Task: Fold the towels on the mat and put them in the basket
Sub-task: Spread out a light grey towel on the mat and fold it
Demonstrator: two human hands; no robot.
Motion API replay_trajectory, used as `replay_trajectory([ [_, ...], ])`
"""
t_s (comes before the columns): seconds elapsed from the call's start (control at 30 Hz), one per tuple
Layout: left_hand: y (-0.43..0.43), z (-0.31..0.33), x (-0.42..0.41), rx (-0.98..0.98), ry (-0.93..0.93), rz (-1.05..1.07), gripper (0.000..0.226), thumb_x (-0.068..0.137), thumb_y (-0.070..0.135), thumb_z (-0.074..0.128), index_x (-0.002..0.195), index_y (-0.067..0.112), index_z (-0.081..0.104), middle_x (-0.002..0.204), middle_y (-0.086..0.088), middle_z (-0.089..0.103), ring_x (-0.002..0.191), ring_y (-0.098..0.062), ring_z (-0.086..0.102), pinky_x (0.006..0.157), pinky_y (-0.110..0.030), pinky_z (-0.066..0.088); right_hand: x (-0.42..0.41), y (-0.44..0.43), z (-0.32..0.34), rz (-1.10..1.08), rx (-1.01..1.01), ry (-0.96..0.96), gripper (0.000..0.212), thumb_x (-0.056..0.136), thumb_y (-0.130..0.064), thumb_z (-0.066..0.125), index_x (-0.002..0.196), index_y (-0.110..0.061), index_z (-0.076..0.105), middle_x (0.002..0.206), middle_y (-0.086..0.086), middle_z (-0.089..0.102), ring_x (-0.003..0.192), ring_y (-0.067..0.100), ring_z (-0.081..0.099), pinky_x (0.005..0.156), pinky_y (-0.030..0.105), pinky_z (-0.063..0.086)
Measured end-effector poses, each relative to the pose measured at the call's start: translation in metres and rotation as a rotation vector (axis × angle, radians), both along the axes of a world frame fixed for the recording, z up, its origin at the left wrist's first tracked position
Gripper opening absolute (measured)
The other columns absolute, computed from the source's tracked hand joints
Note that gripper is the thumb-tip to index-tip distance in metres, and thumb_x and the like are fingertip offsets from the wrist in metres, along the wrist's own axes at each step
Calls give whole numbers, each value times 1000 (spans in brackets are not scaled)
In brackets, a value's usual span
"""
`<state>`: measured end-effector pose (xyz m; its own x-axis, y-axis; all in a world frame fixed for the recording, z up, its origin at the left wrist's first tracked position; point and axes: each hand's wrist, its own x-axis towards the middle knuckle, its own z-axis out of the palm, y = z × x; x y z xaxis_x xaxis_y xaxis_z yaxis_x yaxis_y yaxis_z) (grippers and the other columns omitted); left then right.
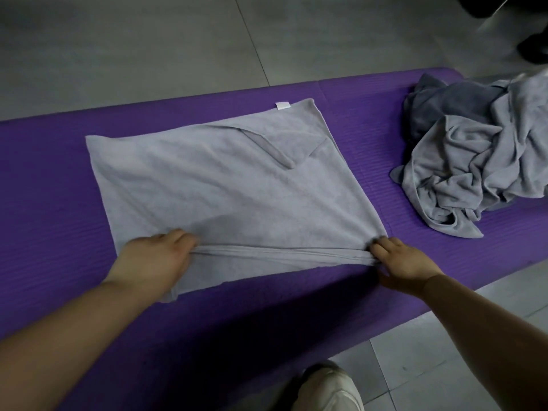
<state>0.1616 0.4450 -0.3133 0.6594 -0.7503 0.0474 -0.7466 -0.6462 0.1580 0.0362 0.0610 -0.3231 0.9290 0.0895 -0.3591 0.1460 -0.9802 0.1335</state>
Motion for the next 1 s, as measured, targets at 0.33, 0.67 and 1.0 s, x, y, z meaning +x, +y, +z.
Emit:
replay_trajectory([
  [0.33,26,62,19,19,379,453,10,95,20,41,102,18,49,109,-1,55,88,-22,56,66,-28,38,13,29,16,-284,115,34,56,73,-24,43,122,-3,56,115,21,61,102,37,61,79,42,50],
  [0.67,91,129,55,-250,145,635,22,91,21,50,106,8,58,96,-21,65,90,-39,59,73,-40,42,90,87,81,-296,164,-308,32,69,-7,41,83,8,65,78,28,64,56,41,63,43,40,46],
  [1.0,200,269,122,-430,-209,845,16,90,12,50,99,3,61,95,-27,64,88,-42,60,77,-45,47,194,166,277,71,327,-608,58,65,-43,15,75,-3,56,77,26,63,69,39,62,58,37,44],
])
